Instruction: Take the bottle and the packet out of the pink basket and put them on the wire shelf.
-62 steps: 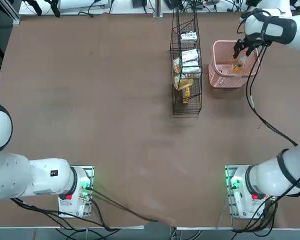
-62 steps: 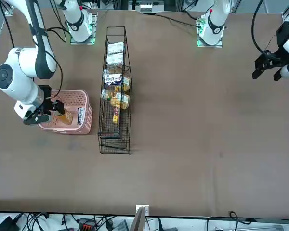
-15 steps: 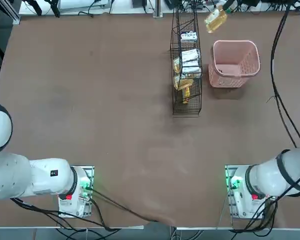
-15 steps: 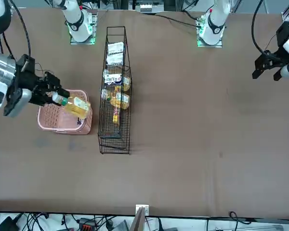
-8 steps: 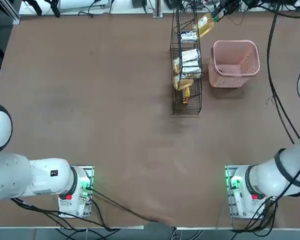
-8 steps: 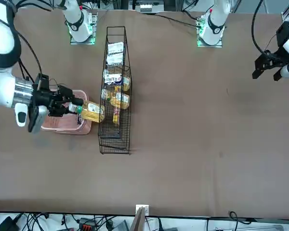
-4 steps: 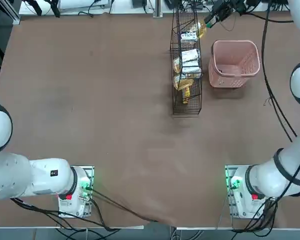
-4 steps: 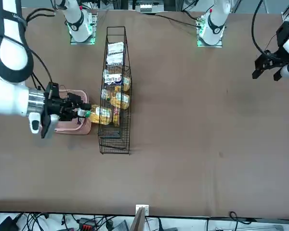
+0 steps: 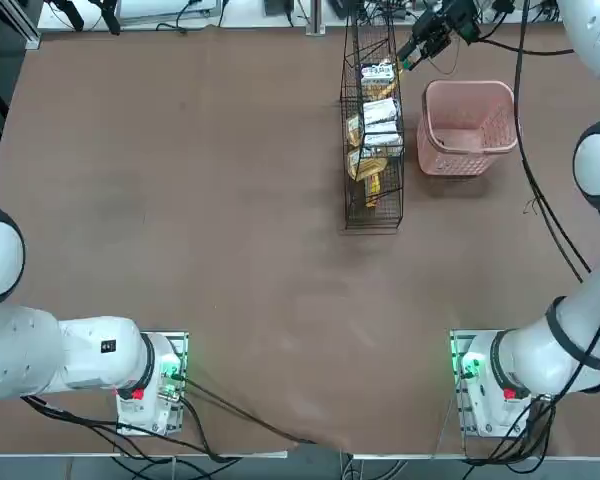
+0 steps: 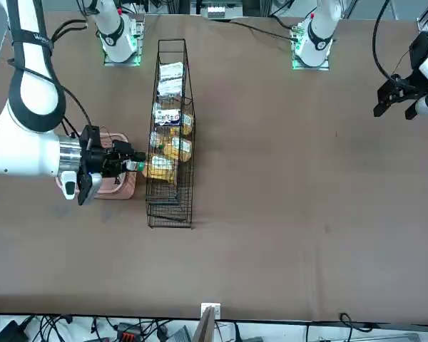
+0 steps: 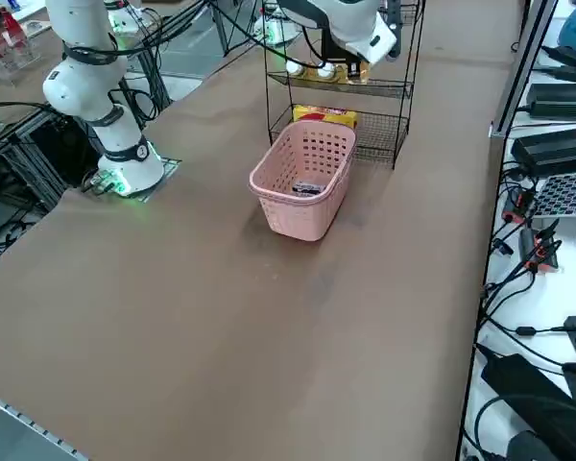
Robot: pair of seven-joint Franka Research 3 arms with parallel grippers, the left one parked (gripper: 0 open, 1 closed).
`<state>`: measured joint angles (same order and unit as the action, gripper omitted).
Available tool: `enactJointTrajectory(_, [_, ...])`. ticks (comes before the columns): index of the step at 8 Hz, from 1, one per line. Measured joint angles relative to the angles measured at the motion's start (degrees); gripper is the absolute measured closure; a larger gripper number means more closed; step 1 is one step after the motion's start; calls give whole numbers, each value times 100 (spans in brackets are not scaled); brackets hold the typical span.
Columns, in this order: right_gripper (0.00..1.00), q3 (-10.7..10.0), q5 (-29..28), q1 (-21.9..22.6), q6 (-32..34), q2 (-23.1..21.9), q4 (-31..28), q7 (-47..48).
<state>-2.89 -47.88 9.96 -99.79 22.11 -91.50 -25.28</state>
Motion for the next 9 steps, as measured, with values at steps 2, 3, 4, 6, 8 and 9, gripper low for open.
enactJointTrajectory(2, [45,13,-3,5,-1,37,-15,113])
enactJointTrajectory(3, [45,24,-4,6,-25,72,-15,194])
enactJointTrajectory(4, [45,62,-5,7,-108,111,-17,277])
enactJointTrajectory(6, [45,155,-5,19,-379,182,-18,353])
enactJointTrajectory(8, [45,167,-33,22,-601,235,-18,365])
enactJointTrajectory(9, [45,175,-43,22,-664,237,-18,393])
